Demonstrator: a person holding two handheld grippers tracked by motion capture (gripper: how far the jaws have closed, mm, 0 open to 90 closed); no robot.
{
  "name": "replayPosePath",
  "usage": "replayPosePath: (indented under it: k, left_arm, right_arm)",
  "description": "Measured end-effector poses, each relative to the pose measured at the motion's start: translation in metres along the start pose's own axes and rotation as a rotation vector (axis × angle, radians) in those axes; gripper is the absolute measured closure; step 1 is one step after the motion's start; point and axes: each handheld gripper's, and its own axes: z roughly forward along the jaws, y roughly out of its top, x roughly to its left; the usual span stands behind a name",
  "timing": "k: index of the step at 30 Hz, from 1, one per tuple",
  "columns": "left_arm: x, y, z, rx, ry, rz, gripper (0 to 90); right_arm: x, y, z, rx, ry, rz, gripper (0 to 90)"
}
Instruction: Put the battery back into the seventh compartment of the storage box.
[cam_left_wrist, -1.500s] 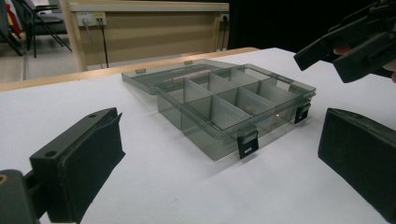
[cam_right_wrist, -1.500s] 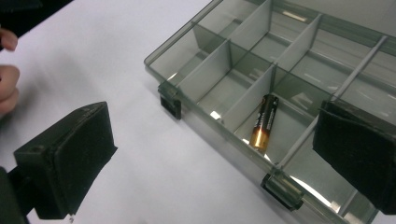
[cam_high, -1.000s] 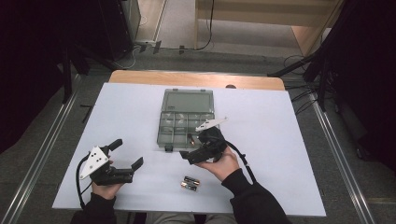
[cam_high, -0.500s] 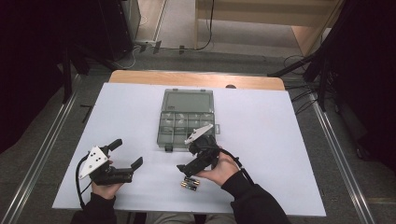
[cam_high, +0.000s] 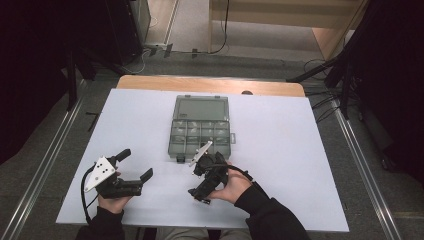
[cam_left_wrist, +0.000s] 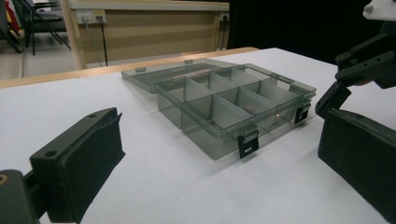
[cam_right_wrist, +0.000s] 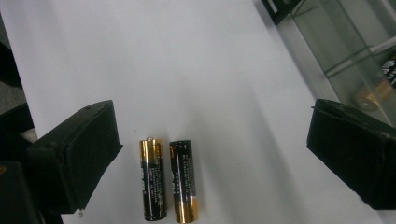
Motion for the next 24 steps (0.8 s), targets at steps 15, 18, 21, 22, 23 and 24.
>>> replayPosePath:
  k: [15,18,21,22,23,24]
  left_arm:
    - [-0.0002,0.0,0.0002,-0.003,-0.001,-0.003,0.0]
    - [0.0,0.0,0.0,-0.002,-0.001,-0.002,0.0]
    - [0.0,0.0,0.0001,-0.002,-0.001,-0.002,0.0]
    - [-0.0001,-0.0001,0.0002,-0.001,-0.002,-0.003,0.0]
    - [-0.0001,-0.0001,0.0003,-0.001,-0.002,-0.004,0.0]
    - [-0.0001,-0.0001,0.0003,-0.002,-0.002,-0.004,0.0]
  right_arm:
    - [-0.0007,-0.0018,0.0026,0.13,0.008,-0.028,23.5]
    - [-0.0017,-0.0019,0.0019,0.13,0.017,-0.028,31.9]
    - [-0.0018,-0.0026,0.0027,0.147,0.026,-0.034,34.9]
    - [-0.0016,-0.0029,0.0032,0.157,0.025,-0.034,36.0]
    - [-0.0015,-0.0034,0.004,0.169,0.024,-0.031,37.9]
    - [-0.0016,-0.0036,0.0048,0.172,0.022,-0.031,39.2]
